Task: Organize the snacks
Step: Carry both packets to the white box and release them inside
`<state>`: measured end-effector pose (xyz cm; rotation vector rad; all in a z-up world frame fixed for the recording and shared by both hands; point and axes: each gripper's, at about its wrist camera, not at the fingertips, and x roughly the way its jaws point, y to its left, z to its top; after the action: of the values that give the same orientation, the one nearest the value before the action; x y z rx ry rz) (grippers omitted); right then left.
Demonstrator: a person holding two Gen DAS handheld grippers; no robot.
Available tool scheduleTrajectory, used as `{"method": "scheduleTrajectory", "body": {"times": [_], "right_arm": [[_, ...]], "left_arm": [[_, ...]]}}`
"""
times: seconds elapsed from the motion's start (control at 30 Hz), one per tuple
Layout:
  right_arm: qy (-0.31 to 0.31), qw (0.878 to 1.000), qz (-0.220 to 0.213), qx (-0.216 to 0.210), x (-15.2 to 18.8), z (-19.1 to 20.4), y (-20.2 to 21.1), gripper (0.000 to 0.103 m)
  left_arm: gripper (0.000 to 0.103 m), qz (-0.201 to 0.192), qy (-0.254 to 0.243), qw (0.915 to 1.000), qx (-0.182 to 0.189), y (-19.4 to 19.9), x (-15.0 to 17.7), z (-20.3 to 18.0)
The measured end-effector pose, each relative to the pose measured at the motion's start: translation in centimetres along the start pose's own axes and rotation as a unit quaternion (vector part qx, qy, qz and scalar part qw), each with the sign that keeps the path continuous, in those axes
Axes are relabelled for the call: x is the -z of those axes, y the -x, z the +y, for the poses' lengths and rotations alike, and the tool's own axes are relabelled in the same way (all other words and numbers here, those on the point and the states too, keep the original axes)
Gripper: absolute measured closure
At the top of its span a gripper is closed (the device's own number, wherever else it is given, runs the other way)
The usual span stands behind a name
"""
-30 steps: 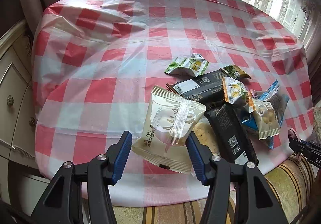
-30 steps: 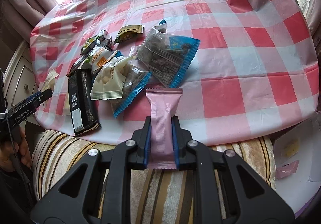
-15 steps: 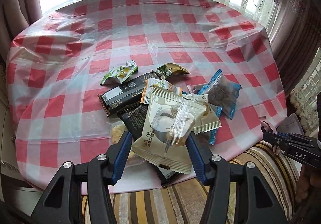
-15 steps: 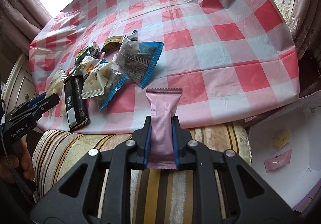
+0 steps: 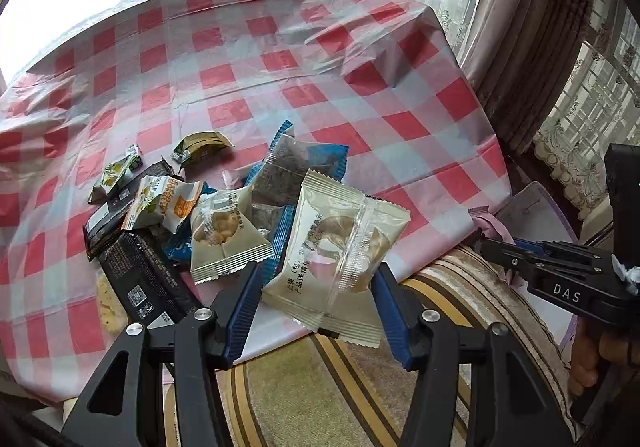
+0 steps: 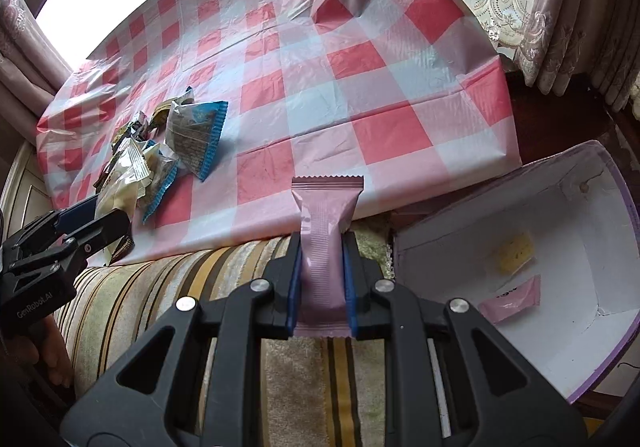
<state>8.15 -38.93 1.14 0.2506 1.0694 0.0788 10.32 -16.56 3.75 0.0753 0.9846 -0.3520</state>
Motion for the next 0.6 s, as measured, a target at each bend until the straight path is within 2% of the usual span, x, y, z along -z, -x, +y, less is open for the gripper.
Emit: {"method": "scheduleTrajectory", "body": {"times": [0.6], "right_arm": [[-0.068,0.993,-0.011,0.095,2.3,-9.8,1.6,0.081]], "left_arm": [[0.046,0.035,-0.094,0.992,0.076,-3.0,-1.3,-11.8]]}}
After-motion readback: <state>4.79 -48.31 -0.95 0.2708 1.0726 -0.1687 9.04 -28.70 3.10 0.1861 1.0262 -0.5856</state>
